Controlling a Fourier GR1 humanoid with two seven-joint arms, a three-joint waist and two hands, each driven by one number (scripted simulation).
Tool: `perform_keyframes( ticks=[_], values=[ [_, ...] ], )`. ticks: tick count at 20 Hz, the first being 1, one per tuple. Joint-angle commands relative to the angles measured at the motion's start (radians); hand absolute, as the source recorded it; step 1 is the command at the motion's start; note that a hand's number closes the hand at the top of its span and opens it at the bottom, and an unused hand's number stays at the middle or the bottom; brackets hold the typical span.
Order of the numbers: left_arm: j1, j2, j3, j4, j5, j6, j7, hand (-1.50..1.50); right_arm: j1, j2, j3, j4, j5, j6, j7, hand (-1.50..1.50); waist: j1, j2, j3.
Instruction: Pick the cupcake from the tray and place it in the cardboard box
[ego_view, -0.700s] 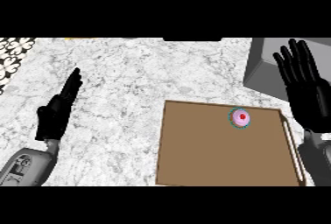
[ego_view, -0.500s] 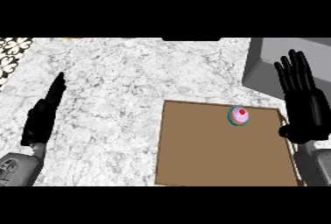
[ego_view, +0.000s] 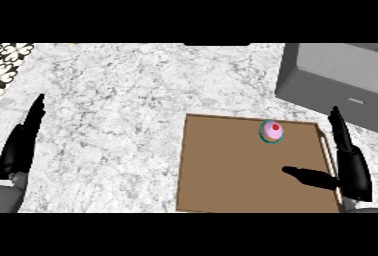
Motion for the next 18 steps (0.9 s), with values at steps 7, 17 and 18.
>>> perform_keyframes(
  ticks=[7, 17, 18],
  values=[
    [0.009, -0.013, 0.031, 0.019, -0.038, -0.017, -0.003, 0.00, 0.060, -0.065, -0.067, 0.106, 0.101, -0.020, -0.238, -1.50, -0.002, -0.005, 0.001],
    [-0.026, -0.038, 0.032, 0.041, -0.057, -0.017, 0.022, 0.00, -0.059, -0.307, 0.112, -0.057, 0.368, 0.164, 0.347, -1.50, 0.005, -0.002, -0.001],
    [0.003, -0.018, 0.043, 0.020, -0.044, -0.037, 0.006, 0.00, -0.091, -0.310, 0.138, -0.067, 0.402, 0.182, 0.429, -1.50, 0.018, -0.004, -0.002]
  ],
)
